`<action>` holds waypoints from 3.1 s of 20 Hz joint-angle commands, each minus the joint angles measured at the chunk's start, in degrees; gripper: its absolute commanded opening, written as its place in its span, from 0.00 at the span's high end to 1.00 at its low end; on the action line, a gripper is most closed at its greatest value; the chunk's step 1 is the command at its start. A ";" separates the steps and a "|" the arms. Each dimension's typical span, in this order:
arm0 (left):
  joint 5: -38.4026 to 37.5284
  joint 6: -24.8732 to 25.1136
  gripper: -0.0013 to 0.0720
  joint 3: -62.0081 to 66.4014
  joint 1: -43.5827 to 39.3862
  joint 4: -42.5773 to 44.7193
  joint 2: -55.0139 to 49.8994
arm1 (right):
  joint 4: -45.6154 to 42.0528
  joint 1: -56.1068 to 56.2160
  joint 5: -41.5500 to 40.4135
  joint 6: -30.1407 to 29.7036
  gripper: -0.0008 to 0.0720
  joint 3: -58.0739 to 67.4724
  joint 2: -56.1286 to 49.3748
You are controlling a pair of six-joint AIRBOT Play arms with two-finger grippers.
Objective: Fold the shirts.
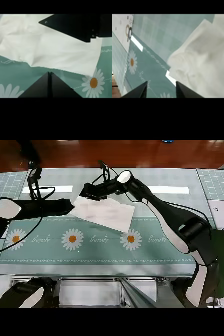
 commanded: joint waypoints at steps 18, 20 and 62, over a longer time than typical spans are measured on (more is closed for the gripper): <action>-5.22 1.68 0.96 -2.99 7.87 -0.02 -0.02 | -23.47 -43.76 4.70 -6.21 0.41 -67.73 58.93; -4.33 -1.60 0.96 -3.69 6.69 -0.13 -0.02 | -16.81 -41.05 -0.07 -6.64 0.41 -74.01 58.21; -4.31 -1.31 0.96 -3.76 5.51 -3.04 0.00 | -26.36 -39.23 32.35 8.26 0.96 0.15 33.11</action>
